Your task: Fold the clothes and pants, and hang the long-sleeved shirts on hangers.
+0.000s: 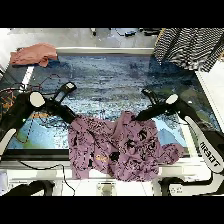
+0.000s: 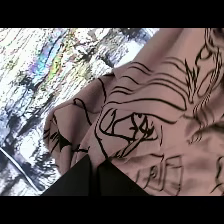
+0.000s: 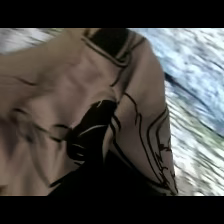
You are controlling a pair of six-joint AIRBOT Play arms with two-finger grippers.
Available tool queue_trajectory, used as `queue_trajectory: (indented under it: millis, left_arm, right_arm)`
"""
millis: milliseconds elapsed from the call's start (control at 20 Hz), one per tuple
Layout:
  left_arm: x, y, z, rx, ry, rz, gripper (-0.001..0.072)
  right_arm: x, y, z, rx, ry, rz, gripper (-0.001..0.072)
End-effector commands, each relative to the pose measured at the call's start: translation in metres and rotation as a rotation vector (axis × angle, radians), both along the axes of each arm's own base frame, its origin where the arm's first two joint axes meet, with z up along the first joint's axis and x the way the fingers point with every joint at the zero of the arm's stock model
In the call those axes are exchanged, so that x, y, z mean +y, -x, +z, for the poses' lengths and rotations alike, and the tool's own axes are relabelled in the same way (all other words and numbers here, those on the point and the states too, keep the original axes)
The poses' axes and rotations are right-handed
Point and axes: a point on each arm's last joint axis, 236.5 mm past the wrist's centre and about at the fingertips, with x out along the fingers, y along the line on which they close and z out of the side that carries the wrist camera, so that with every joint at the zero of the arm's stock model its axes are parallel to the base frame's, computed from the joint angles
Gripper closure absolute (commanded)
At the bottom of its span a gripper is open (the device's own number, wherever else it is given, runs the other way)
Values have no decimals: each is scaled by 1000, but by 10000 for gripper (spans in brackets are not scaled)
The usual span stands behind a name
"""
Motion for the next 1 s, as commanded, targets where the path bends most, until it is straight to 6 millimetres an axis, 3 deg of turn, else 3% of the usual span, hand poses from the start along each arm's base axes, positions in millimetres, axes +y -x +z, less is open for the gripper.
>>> queue_trajectory:
  millis: [0,50,100,150,200,250,350,450,600,750,950]
  left_arm:
    - [7,-2,22,-8,65,118,668]
    - [15,-3,33,-21,86,169,668]
    - [23,-3,43,-35,104,215,608]
    - [30,-4,53,-49,124,262,427]
    - [36,-4,61,-57,145,309,317]
    - [41,-2,68,-60,160,342,262]
    - [47,5,77,-55,174,374,262]
    - [44,14,83,-45,190,370,215]
    - [3,38,83,50,279,232,217]
    - [-38,66,54,-3,159,-177,217]
    - [-98,62,21,-215,50,-590,217]
  right_arm:
    - [22,7,61,-50,-83,84,682]
    - [23,8,87,-111,-85,108,682]
    - [24,11,117,-180,-84,130,682]
    - [24,18,142,-235,-80,150,682]
    - [23,32,163,-279,-69,175,682]
    - [21,48,179,-307,-50,202,682]
    - [10,78,201,-350,16,247,682]
    - [-6,103,205,-349,105,268,682]
    - [-28,141,181,-268,201,277,682]
    - [-31,130,172,-330,216,212,682]
    - [-24,112,182,-397,178,156,682]
